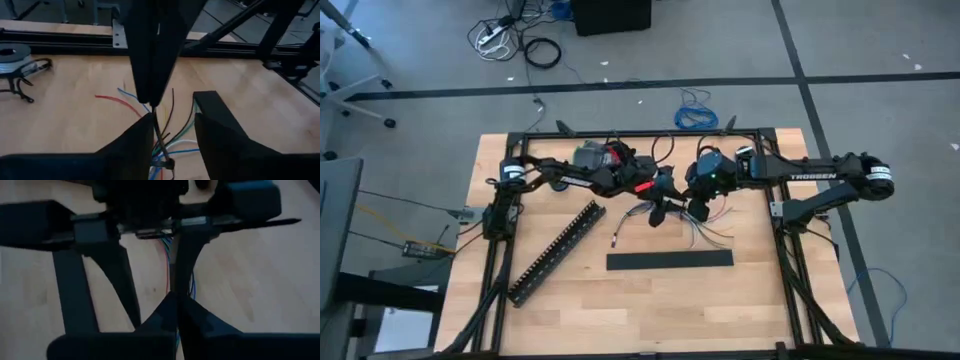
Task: Ziptie cables
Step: Wrap the black zip tie on the cable wires
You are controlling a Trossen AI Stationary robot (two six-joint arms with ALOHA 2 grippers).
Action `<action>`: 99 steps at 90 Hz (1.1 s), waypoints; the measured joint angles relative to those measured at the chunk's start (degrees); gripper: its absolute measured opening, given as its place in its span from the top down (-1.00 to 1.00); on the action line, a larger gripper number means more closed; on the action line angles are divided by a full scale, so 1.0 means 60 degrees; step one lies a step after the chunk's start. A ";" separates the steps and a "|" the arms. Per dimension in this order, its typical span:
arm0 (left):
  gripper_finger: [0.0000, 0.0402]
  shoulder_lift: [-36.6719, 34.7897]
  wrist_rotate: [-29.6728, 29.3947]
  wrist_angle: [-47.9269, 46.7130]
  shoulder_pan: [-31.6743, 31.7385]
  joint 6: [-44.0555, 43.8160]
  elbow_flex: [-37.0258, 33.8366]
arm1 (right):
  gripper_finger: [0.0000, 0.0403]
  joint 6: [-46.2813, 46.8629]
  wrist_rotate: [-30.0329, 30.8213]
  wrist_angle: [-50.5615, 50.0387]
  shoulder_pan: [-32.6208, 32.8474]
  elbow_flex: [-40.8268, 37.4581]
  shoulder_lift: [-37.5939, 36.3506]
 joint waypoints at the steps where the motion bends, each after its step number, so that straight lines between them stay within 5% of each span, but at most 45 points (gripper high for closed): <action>1: 0.35 0.0000 -0.0011 -0.0025 -0.0007 0.0000 0.0000 | 1.00 0.0000 0.0000 0.0000 0.0000 0.0000 0.0000; 23: 0.43 0.0000 -0.0340 -0.0775 -0.0098 0.0350 -0.0017 | 1.00 0.0058 0.0000 0.0000 0.0000 0.0000 0.0000; 99: 0.56 0.0777 -0.0766 0.0917 -0.0142 -0.0257 -0.0466 | 1.00 0.0175 -0.0178 0.0265 -0.0007 0.0011 -0.0007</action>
